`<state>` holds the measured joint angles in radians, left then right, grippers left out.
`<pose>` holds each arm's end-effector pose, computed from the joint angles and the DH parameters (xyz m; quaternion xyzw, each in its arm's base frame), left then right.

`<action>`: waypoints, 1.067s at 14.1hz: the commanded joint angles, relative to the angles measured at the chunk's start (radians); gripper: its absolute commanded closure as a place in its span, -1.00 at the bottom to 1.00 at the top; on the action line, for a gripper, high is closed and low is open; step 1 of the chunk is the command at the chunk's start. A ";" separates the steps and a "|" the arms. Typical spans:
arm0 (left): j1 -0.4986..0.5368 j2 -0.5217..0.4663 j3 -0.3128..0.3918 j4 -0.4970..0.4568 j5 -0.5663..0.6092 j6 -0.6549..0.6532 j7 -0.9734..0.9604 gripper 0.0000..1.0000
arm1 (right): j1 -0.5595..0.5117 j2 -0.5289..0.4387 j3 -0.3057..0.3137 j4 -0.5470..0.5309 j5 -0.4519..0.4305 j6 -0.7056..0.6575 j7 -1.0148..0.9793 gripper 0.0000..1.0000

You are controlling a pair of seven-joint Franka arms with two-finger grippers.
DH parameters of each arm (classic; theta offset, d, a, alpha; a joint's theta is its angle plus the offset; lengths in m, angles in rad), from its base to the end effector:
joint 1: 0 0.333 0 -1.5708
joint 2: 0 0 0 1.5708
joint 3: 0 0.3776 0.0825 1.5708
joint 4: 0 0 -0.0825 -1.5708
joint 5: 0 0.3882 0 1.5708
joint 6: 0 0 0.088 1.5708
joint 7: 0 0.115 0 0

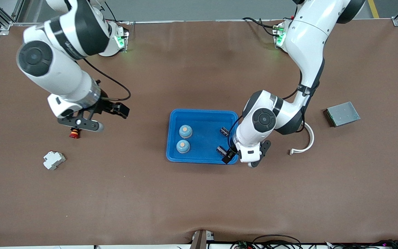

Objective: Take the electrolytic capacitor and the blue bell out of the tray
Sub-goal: 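Move the left gripper to the capacitors while the right gripper reaches the bells, then grasp a capacitor with the left gripper while the right gripper grasps a bell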

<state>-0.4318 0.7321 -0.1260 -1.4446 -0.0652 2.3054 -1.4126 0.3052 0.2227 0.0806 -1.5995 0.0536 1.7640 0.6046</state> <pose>0.6744 -0.3959 0.3061 0.8892 0.4478 -0.0187 0.0921 0.5943 0.2414 0.5471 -0.9923 0.1157 0.0420 0.0172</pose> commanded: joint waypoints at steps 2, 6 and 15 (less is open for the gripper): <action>-0.033 0.056 0.016 0.026 -0.008 0.080 -0.034 -1.00 | 0.078 0.030 -0.010 -0.094 -0.004 0.167 0.122 -1.00; -0.036 0.064 0.017 0.026 -0.007 0.100 -0.034 -1.00 | 0.167 0.079 -0.012 -0.154 -0.012 0.299 0.236 -1.00; -0.065 0.092 0.017 0.012 -0.005 0.097 -0.037 -1.00 | 0.296 0.308 -0.012 -0.145 -0.132 0.554 0.497 -1.00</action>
<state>-0.4874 0.8191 -0.1241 -1.4411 -0.0652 2.4017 -1.4362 0.5978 0.5062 0.0791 -1.7658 -0.0634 2.3088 1.0778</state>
